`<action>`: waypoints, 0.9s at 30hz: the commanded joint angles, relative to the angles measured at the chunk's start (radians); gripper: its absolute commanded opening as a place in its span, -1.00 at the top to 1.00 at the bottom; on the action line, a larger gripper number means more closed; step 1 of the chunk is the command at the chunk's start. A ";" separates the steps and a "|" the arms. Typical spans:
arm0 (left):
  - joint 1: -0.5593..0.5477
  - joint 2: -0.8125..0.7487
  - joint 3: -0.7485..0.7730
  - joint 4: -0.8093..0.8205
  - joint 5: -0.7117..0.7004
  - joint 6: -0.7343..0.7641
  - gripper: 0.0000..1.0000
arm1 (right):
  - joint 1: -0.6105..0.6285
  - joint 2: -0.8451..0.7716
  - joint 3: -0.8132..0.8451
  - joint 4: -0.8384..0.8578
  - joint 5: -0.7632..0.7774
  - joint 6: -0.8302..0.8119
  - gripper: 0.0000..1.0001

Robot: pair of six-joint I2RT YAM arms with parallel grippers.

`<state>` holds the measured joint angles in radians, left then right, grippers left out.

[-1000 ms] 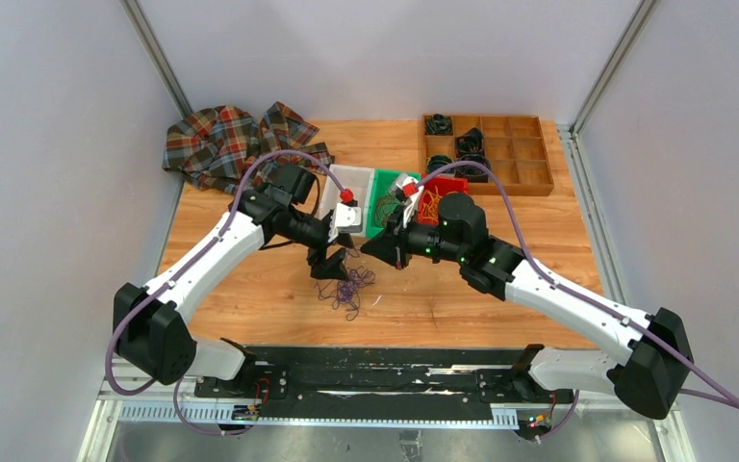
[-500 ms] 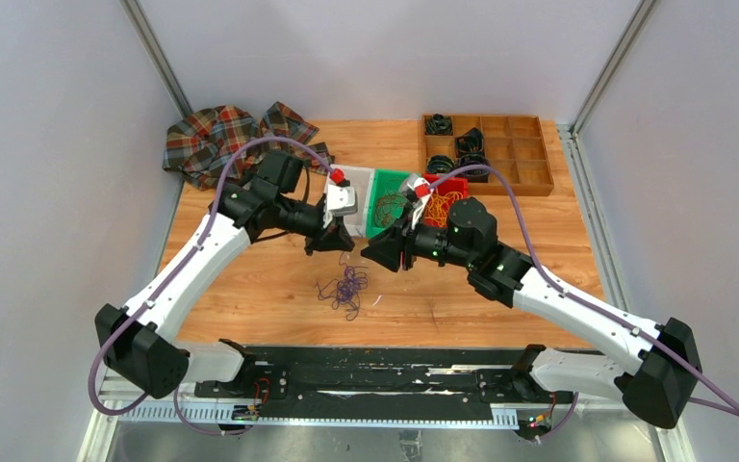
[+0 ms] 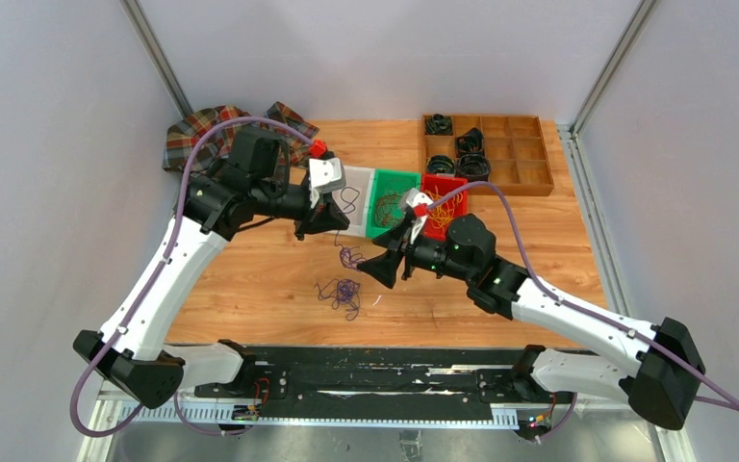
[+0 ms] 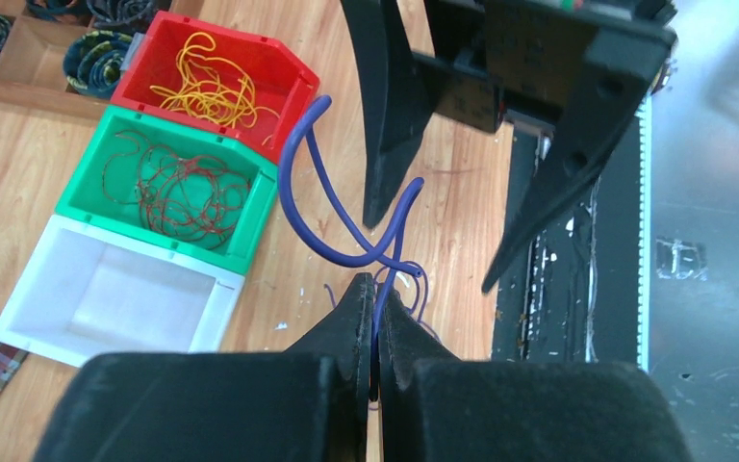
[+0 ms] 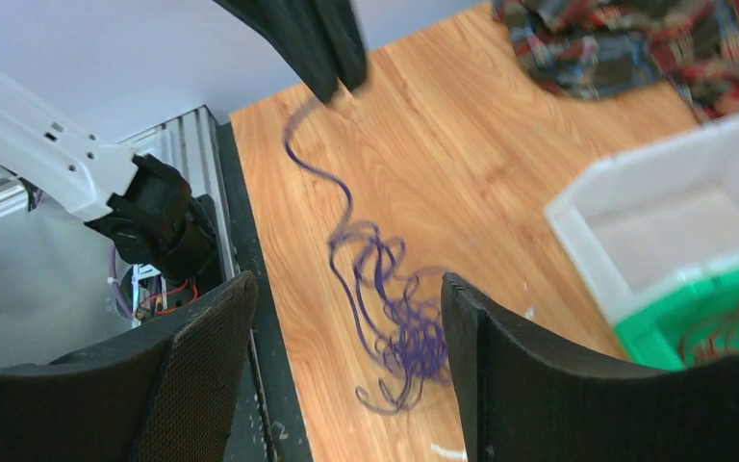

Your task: Untangle the cables

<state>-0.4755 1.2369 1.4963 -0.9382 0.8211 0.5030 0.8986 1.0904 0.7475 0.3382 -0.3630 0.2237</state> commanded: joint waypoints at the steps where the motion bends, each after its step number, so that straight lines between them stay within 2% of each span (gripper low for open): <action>1: -0.006 -0.014 0.039 -0.030 0.038 -0.079 0.99 | 0.055 0.073 0.108 0.122 -0.015 -0.113 -0.41; 7: -0.006 -0.025 0.043 -0.033 0.047 -0.112 0.98 | 0.064 0.205 0.180 0.226 -0.002 -0.095 -0.37; 11: -0.006 -0.034 0.083 -0.062 0.041 -0.107 0.98 | 0.063 0.279 0.179 0.247 -0.021 -0.064 -0.17; 17: -0.006 -0.043 0.185 -0.127 0.016 -0.093 0.99 | 0.063 0.288 0.003 0.372 0.007 0.015 0.17; 22: -0.006 -0.045 0.285 -0.160 -0.020 -0.085 0.99 | 0.062 0.290 -0.119 0.401 0.074 0.041 0.31; 27: -0.006 -0.050 0.376 -0.177 -0.085 -0.063 0.99 | 0.061 0.282 -0.215 0.419 0.127 0.059 0.34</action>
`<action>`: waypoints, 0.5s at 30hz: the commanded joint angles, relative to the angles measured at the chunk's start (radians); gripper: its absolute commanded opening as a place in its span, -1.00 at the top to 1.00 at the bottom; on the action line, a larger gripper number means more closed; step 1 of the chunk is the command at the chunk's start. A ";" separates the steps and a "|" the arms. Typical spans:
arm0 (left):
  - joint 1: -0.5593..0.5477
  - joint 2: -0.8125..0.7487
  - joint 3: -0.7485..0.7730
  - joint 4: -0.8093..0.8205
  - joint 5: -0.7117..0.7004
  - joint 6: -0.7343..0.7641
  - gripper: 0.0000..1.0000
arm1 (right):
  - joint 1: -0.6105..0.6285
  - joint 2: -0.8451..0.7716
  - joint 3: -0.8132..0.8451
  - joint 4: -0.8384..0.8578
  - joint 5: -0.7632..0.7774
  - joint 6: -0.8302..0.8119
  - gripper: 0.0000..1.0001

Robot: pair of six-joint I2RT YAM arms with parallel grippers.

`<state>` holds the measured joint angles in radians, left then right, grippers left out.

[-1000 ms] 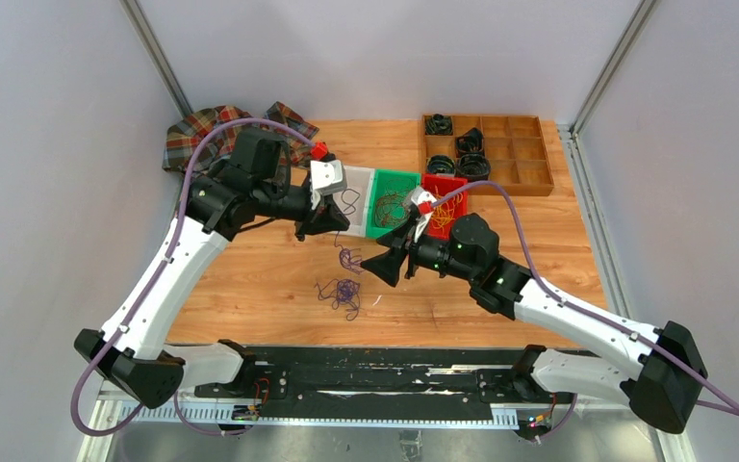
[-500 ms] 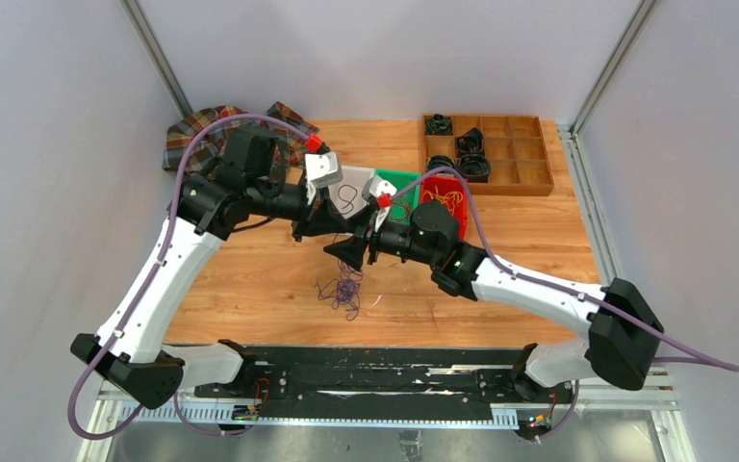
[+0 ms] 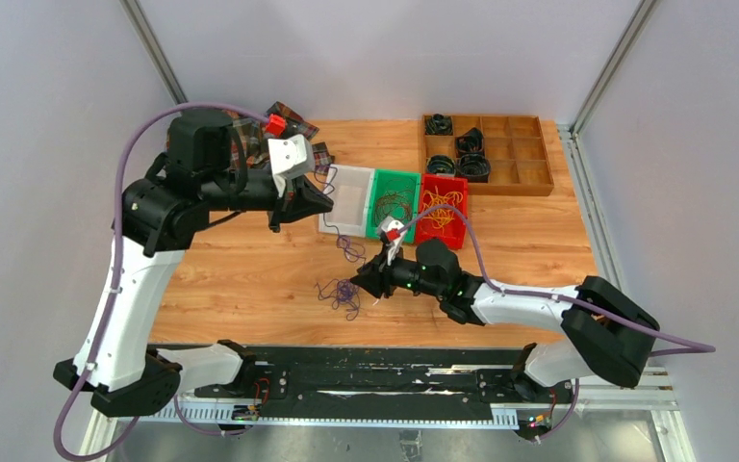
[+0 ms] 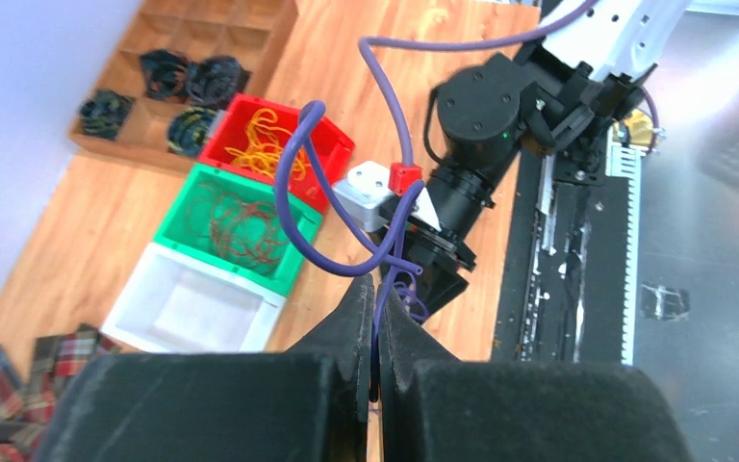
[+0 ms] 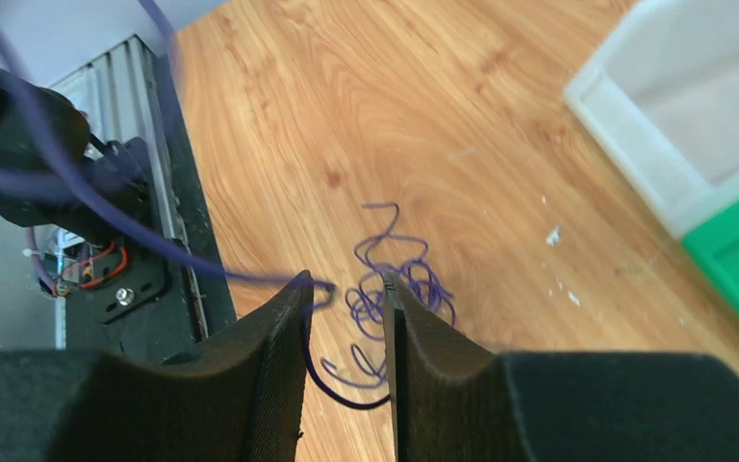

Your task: Untangle the cables

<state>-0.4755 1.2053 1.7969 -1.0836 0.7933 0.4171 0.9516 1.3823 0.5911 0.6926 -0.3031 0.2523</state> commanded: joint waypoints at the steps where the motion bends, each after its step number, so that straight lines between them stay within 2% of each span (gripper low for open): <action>1: -0.006 -0.018 0.094 -0.034 -0.070 0.030 0.99 | 0.007 -0.013 -0.074 0.064 0.077 0.033 0.35; 5: -0.006 -0.017 0.170 -0.035 -0.126 0.053 0.99 | 0.007 -0.028 -0.132 0.056 0.115 0.054 0.42; 7: -0.007 -0.014 0.206 -0.036 -0.163 0.066 0.99 | 0.006 -0.038 -0.156 0.045 0.141 0.067 0.52; 12: -0.006 -0.021 0.257 -0.037 -0.239 0.119 0.99 | 0.000 -0.081 -0.213 0.025 0.194 0.091 0.97; 15: -0.006 -0.031 0.271 -0.037 -0.293 0.161 0.99 | 0.000 -0.125 -0.238 -0.018 0.239 0.095 0.99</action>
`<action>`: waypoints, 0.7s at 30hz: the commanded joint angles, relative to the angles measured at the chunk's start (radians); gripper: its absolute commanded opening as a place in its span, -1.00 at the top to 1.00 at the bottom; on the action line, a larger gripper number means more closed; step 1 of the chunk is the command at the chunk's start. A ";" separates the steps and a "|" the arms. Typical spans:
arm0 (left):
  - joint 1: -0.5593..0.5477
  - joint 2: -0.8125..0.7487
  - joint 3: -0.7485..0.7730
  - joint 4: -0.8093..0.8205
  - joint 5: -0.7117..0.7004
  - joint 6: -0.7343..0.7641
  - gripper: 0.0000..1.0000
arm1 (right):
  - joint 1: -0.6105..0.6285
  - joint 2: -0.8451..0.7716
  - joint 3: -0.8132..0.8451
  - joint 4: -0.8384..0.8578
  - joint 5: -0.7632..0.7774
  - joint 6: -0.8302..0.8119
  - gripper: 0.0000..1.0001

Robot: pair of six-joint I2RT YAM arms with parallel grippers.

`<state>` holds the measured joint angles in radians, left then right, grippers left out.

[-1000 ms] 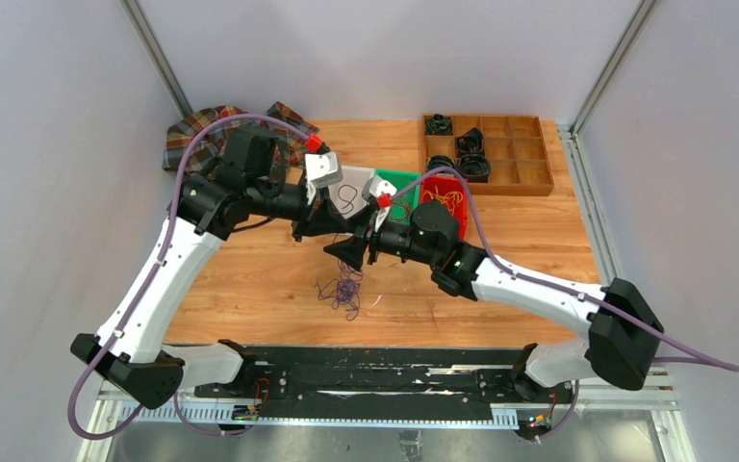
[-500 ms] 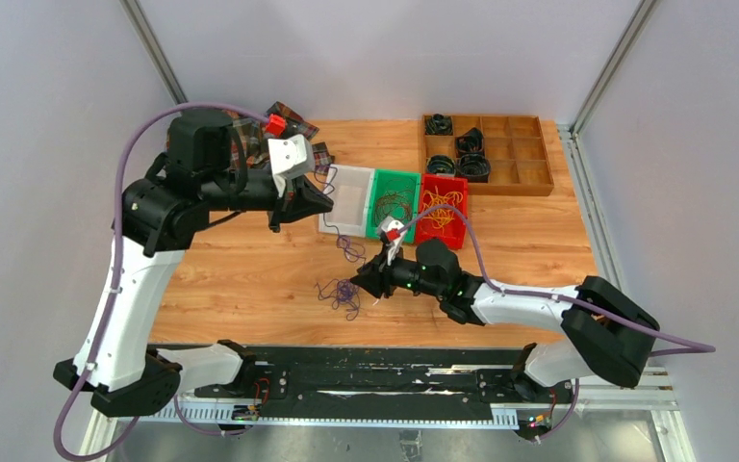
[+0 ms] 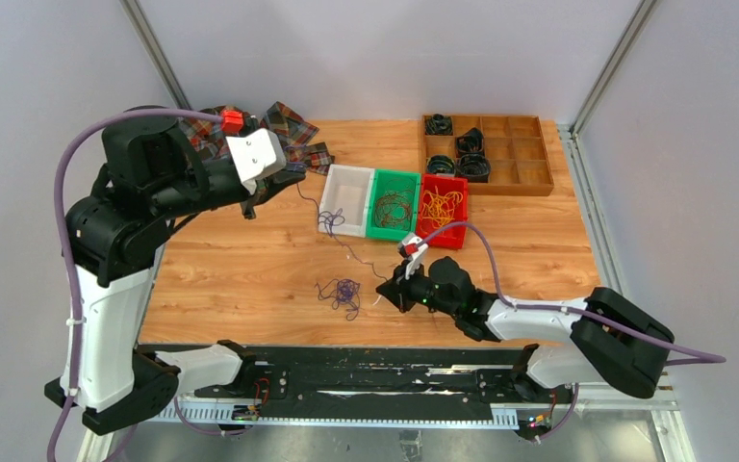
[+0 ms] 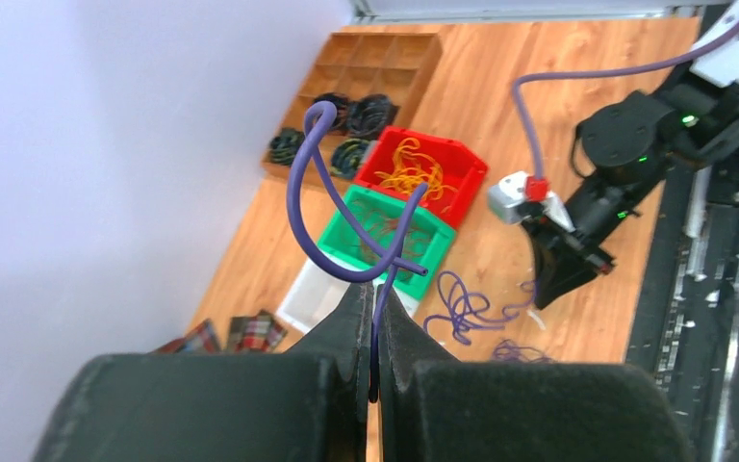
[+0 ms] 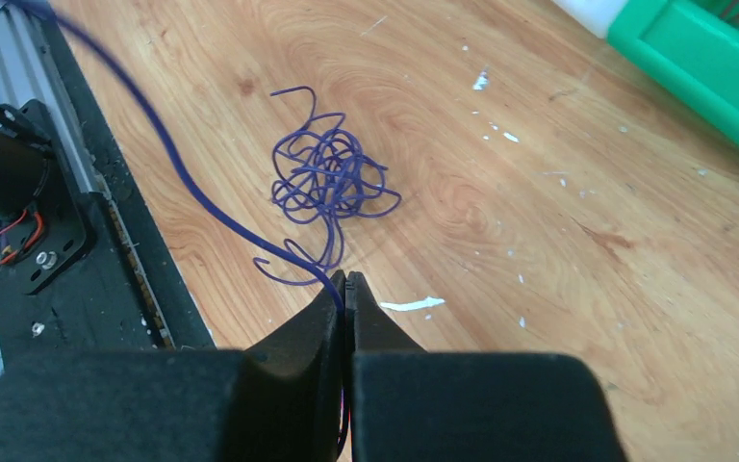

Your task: Untangle the cables

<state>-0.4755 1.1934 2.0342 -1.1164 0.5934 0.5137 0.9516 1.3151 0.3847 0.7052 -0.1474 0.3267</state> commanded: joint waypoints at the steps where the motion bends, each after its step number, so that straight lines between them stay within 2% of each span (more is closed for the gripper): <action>1: -0.006 -0.021 0.039 -0.005 -0.113 0.080 0.99 | -0.002 -0.073 -0.040 -0.048 0.111 0.024 0.99; 8: -0.006 -0.017 0.093 -0.003 -0.251 0.199 0.99 | -0.025 -0.195 -0.110 -0.134 0.233 0.037 0.99; 16: -0.006 0.007 0.103 0.052 -0.402 0.233 0.99 | -0.067 -0.284 -0.135 -0.289 0.365 0.082 0.99; 19: -0.006 0.002 0.076 0.090 -0.419 0.236 0.99 | -0.074 -0.300 -0.145 -0.289 0.363 0.085 0.99; 21: -0.006 0.004 0.069 0.093 -0.386 0.214 0.99 | -0.074 -0.308 -0.138 -0.281 0.343 0.080 0.92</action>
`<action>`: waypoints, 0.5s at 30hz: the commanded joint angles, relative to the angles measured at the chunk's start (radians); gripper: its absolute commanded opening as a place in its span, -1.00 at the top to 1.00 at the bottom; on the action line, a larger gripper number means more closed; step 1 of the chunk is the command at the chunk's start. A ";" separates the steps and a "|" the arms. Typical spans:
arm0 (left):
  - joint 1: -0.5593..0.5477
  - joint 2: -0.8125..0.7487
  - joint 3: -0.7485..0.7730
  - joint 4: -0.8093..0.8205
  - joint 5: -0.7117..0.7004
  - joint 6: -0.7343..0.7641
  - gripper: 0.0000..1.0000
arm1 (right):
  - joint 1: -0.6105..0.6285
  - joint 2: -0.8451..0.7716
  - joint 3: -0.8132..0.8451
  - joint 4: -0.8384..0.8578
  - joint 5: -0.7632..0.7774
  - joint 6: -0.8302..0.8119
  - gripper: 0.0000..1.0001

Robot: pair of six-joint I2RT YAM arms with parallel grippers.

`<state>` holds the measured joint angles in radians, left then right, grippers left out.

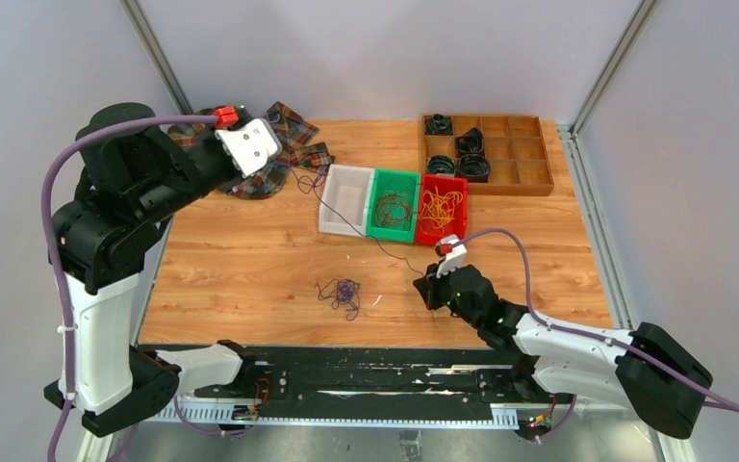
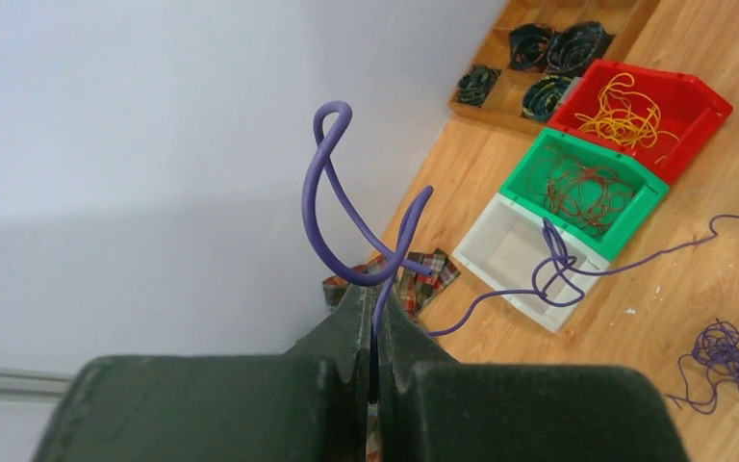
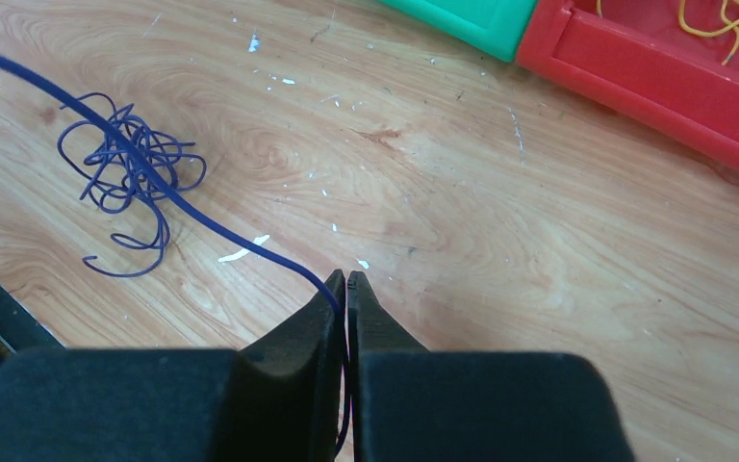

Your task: Untangle the cables

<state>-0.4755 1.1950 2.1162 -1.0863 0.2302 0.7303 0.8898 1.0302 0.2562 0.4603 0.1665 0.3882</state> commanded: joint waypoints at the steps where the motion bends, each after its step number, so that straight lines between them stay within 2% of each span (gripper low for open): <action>1: -0.006 0.003 -0.022 0.064 0.006 -0.020 0.99 | -0.012 -0.025 -0.003 -0.028 0.009 0.012 0.85; 3: -0.006 0.006 -0.039 0.065 0.073 -0.052 0.99 | -0.012 -0.020 0.024 -0.016 -0.031 0.000 0.70; 6: -0.006 0.017 -0.066 0.065 0.170 -0.117 0.99 | -0.012 -0.007 0.084 -0.007 -0.109 -0.008 0.14; 8: -0.006 0.032 -0.087 0.074 0.211 -0.145 0.99 | -0.012 0.002 0.133 -0.014 -0.167 -0.009 -0.08; 11: -0.006 0.067 -0.110 0.100 0.192 -0.161 0.99 | -0.012 0.005 0.210 -0.047 -0.213 -0.015 -0.33; 15: -0.006 0.095 -0.182 0.214 0.064 -0.138 0.99 | -0.012 -0.015 0.262 -0.056 -0.238 -0.022 -0.45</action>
<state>-0.4755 1.2594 1.9892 -0.9977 0.3752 0.6060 0.8890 1.0374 0.4644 0.4187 -0.0105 0.3794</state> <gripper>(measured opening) 0.018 0.712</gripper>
